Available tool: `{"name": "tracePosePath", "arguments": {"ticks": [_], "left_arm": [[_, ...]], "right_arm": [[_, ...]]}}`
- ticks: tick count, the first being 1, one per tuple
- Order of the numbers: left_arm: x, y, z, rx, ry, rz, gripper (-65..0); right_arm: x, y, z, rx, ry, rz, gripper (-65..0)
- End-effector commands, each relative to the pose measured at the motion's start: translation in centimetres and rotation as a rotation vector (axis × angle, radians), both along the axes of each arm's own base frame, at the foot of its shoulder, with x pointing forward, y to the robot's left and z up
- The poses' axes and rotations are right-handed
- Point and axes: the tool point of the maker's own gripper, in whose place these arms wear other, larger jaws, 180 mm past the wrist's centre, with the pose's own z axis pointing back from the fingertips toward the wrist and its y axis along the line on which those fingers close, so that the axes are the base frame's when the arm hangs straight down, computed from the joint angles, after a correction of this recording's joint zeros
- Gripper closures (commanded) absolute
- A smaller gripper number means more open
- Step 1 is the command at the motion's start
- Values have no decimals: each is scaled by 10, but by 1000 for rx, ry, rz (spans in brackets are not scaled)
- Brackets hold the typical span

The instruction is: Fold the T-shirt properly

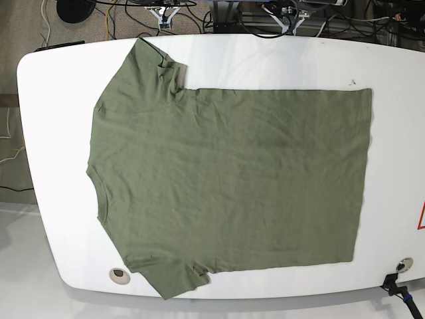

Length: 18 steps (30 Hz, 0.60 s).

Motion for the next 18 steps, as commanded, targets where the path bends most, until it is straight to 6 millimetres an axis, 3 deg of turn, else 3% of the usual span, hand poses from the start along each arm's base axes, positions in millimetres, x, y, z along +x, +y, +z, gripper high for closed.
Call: {"name": "tracePosePath", "arguments": {"ticks": [1,18], "left_arm": [[18,0,0,-5,-46,16,-5],[10,4,0,2,-37,10,-8]], "right_arm": [[8,-1,0,10,-25,-7,-13],[3,-6,0,-2,-15,-3,-11]]}}
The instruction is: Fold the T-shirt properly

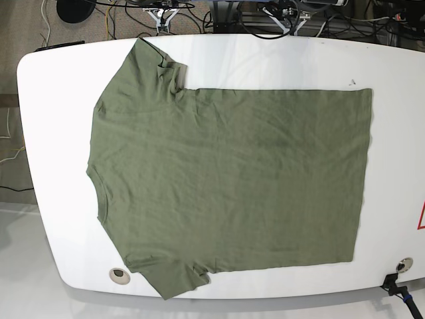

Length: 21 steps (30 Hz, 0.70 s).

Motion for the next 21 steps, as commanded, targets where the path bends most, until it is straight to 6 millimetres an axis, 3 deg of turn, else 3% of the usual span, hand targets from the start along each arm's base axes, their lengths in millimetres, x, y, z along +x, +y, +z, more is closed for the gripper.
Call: {"name": "tracePosePath", "arguments": {"ticks": [1,6,15,21], "left_arm": [[0,1,0,2,-15,-3,-8],[0,12,1,19,-39,-12,-6],[-1,49,8,80,-115,-28,0],[-4,81,15,127,-126,-53,0]], "right_arm": [[-1,-3,0,-6,4,2,-11],[-6,-4,0,-6,8,9,-11],[-22,-7,1,2,31,-4,-7],[-41,-23,3,-20,61,6,-3]]}}
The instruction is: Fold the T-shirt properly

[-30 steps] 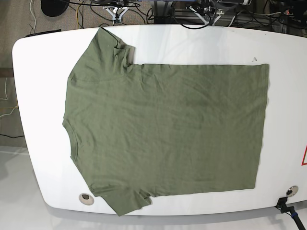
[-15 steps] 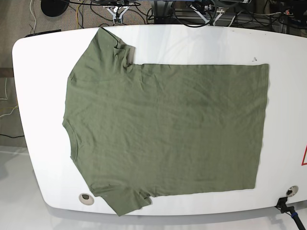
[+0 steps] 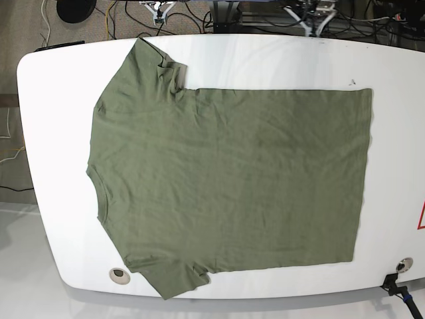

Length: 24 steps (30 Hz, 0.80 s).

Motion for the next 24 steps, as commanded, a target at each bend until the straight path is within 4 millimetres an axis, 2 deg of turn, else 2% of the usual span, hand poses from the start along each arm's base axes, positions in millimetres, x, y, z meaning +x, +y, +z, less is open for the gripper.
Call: {"name": "tracePosePath", "arguments": {"ticks": [1,10,17,21,22,24], "left_arm": [[0,9,3,15,-12,-21,0],[-4,50,21,80,-59,-79,0],[-22,73,40,114,-83,-155,0],[-26,74,55,115,-131,-198,0],[-25,69,53,97,-137,-189,-3],[-28,67,61,89,-149,-215,-7]], "right_arm": [[-7,-12,1,-16,9,8,-5],[-18,-21,5,-32,-37,12,-4],[-32,-40,20,-54,-123,24,-1],[-32,-58,37,-76,-193,48,0],[-34,-48,36,-55,-191,36,-4],[-38,-53,47,-61,-221,52,-2]]}}
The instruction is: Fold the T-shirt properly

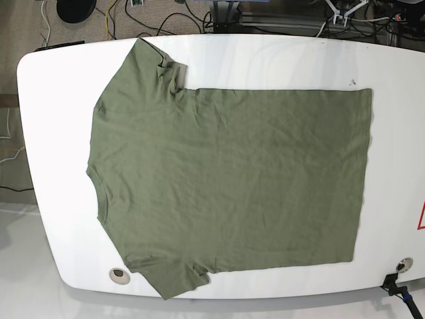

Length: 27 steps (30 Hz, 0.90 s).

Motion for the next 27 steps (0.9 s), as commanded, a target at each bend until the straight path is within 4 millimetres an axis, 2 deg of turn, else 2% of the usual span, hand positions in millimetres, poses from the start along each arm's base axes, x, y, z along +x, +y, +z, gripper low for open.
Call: {"name": "tracePosePath", "arguments": {"ticks": [1,5,11,18,22,27], "left_arm": [[-1,4,11,2,-26,-37,-8],[-2,5,35,-4,-67,-98,-7],[10,-17,77,-58,-145,-187,0],[44,-57,138,-129,-295,-280,0],[63,-80,176,-175,-393,-320,0],[90,-94,224,-190,-532,-361,-8]], "right_arm": [[-7,-6,12,-3,-32,14,-1],[-15,-23,38,-26,-72,60,-3],[-8,-44,74,-53,-144,125,-5],[38,-67,123,-118,-312,113,-7],[69,-71,155,-142,-410,125,-10],[114,-71,201,-174,-546,129,-8]]}}
